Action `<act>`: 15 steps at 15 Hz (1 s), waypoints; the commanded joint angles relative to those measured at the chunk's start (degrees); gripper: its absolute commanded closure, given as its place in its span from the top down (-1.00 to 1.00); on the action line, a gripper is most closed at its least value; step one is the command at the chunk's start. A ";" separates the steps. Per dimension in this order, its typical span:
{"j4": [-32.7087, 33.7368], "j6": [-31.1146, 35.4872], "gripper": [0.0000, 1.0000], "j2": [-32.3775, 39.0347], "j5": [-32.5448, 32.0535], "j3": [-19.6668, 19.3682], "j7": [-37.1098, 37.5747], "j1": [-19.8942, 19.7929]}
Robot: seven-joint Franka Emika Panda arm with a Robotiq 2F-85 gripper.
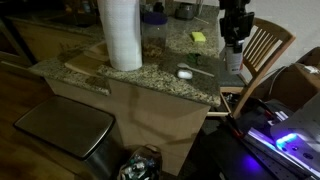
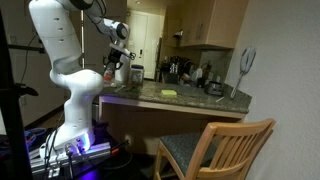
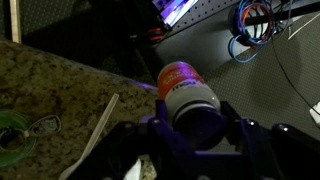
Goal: Move the white bottle to the left of the white spoon
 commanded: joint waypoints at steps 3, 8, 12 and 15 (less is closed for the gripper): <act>0.31 1.68 -0.42 0.32 0.39 0.27 2.09 -0.48; 0.16 1.67 0.08 0.05 0.15 0.18 1.76 -0.20; 0.13 11.03 -0.42 6.35 1.06 2.59 6.87 0.20; -2.30 20.11 -0.42 9.50 0.68 5.29 9.84 1.06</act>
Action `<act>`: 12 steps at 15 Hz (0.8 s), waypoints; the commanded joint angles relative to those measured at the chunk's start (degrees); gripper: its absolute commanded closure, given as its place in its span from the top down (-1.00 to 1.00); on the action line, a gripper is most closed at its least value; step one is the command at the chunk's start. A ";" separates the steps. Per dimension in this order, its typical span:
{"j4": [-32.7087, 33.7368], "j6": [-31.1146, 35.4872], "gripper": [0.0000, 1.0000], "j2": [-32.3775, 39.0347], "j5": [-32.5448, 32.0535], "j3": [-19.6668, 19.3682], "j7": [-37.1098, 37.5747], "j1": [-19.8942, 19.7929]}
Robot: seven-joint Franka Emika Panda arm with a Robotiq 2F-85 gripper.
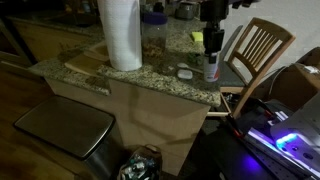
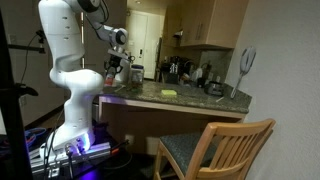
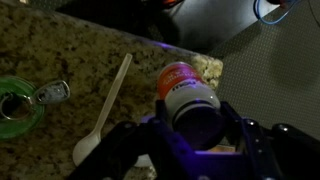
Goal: Move the white bottle to the left of the white spoon
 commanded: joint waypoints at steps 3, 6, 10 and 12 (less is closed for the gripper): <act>-4.95 11.72 -0.42 -0.14 -0.70 3.42 5.24 1.16; -7.86 16.32 -0.42 -3.08 -2.80 4.19 8.25 1.30; -10.43 20.08 -0.42 -5.20 -3.93 4.52 12.47 1.74; -11.11 19.99 -0.42 -5.70 -1.88 4.07 12.85 2.51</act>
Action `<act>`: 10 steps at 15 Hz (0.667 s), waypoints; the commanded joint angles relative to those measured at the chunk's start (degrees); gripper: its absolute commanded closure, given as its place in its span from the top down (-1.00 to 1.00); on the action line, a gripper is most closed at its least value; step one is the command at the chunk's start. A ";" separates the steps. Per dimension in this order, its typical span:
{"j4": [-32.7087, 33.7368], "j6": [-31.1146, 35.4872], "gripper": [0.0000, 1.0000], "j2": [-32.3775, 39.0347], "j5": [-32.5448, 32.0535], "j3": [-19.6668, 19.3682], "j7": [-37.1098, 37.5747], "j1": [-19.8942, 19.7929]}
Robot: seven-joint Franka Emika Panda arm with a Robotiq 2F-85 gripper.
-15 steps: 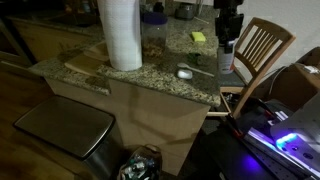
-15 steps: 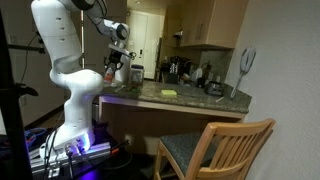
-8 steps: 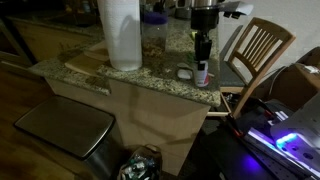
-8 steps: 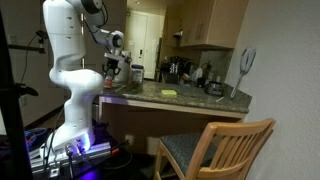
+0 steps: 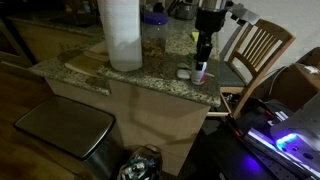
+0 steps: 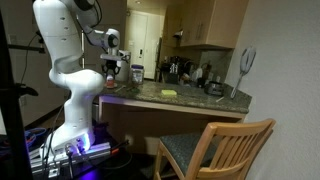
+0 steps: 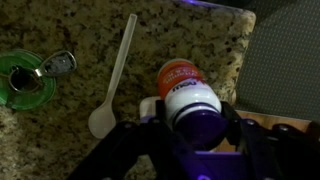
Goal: Move the white bottle to the left of the white spoon
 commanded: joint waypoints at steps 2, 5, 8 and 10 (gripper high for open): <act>-3.28 1.60 -0.42 -1.98 2.82 -0.60 2.05 1.57; -3.71 1.20 -0.42 -2.40 5.15 -0.62 3.63 1.88; -3.95 0.43 -0.42 -2.88 5.58 -0.09 8.05 1.47; -4.05 0.01 -0.42 -3.25 4.25 0.52 12.01 0.86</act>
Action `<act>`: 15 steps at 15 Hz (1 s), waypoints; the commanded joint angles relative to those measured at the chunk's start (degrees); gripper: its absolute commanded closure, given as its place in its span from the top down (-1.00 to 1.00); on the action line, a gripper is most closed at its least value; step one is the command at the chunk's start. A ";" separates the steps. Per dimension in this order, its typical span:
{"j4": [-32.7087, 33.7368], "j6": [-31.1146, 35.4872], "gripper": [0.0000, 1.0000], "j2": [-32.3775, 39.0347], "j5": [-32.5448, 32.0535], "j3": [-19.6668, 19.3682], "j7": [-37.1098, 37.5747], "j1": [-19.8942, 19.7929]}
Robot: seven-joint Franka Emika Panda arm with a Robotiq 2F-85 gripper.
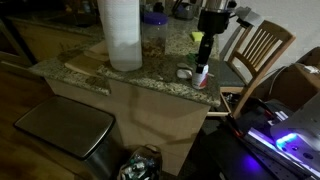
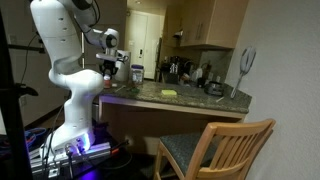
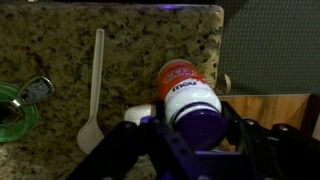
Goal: Move the white bottle to the left of the white spoon
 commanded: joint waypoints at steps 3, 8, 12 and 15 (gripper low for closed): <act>-2.24 -0.85 -0.42 -1.70 -1.01 1.16 9.24 -0.49; -2.31 -2.07 -0.42 -2.23 -1.89 2.07 17.15 -0.83; -2.36 -2.37 -0.42 -2.50 -2.28 2.84 23.01 -1.19; -2.28 -2.83 -0.42 -2.62 -2.76 3.44 26.95 -1.49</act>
